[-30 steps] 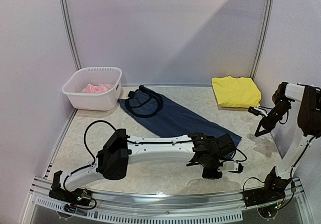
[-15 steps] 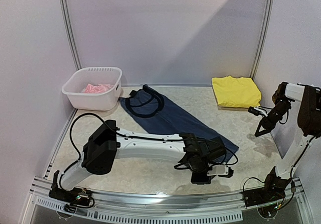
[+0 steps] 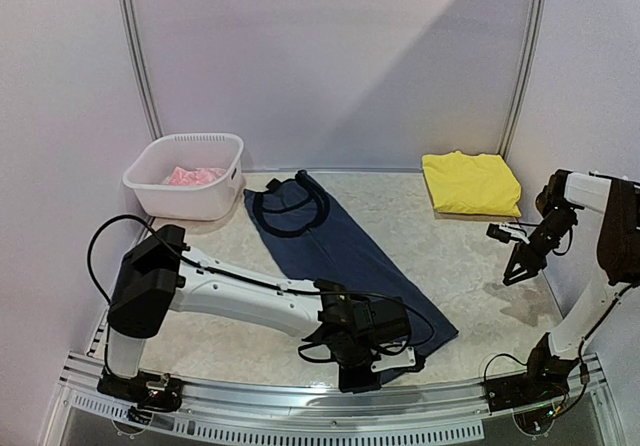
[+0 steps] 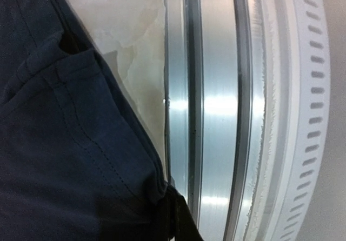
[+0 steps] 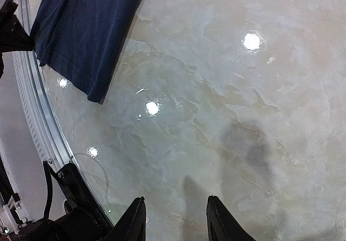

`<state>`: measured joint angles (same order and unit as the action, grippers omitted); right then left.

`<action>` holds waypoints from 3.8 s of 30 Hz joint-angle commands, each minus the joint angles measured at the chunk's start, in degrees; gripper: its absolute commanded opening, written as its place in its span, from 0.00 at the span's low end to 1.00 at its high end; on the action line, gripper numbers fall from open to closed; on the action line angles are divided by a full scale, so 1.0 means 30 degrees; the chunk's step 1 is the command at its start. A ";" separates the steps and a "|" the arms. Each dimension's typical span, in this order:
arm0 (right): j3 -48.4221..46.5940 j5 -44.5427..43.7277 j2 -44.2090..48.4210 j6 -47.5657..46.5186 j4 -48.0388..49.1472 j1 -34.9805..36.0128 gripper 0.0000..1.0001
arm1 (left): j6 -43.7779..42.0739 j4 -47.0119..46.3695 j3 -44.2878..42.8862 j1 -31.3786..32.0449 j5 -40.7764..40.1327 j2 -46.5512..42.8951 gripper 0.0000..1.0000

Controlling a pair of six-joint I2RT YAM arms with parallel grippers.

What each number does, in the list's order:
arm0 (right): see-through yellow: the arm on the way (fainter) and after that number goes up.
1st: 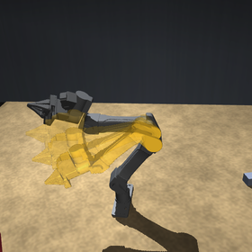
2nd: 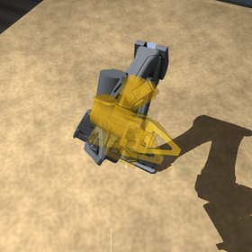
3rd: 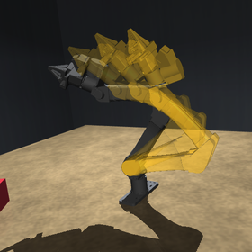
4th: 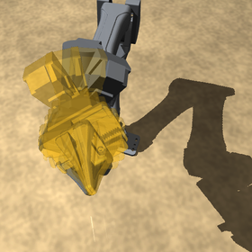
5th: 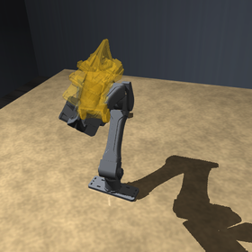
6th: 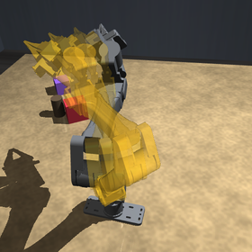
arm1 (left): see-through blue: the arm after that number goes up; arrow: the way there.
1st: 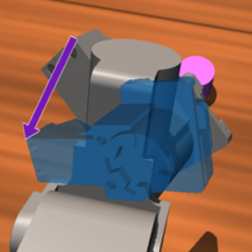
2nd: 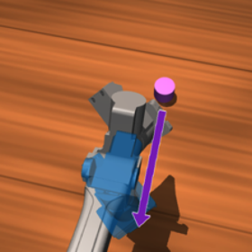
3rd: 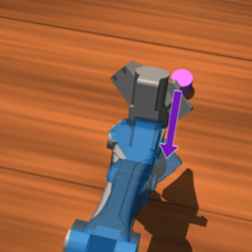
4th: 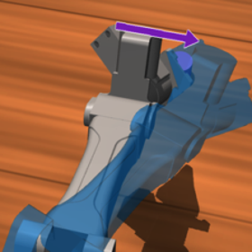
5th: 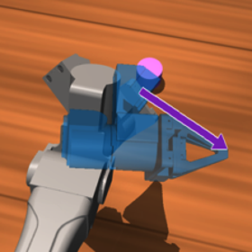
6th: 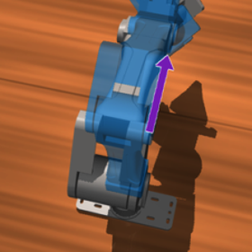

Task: Fold and stack the mixed laundry pile
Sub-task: Rotate the rectangle-folded tank top at the center of the board, then pick up the rectangle-folded tank top from the center of the board, then fold the rectangle-folded tank top at the center of the board.

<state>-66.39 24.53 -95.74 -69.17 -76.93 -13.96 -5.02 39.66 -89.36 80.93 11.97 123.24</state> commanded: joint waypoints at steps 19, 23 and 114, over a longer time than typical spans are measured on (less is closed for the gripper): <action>0.7042 -0.0568 1.1278 -1.0889 0.4037 0.7409 0.48 | 0.4144 0.4270 -0.5696 0.4213 -1.0601 0.1830 0.55; 0.7787 -0.1067 1.0955 -0.9331 0.5679 0.9380 0.48 | 0.4527 0.3882 -0.4364 0.3686 -1.0114 0.1406 0.54; -0.2552 -0.2775 0.1045 0.4813 1.3873 1.3924 0.01 | 0.8863 0.5006 -0.0218 -0.2241 -1.4619 -0.5389 0.00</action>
<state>-69.97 16.29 -88.29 -62.67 -42.57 28.18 20.49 53.87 -91.55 77.65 -27.53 108.99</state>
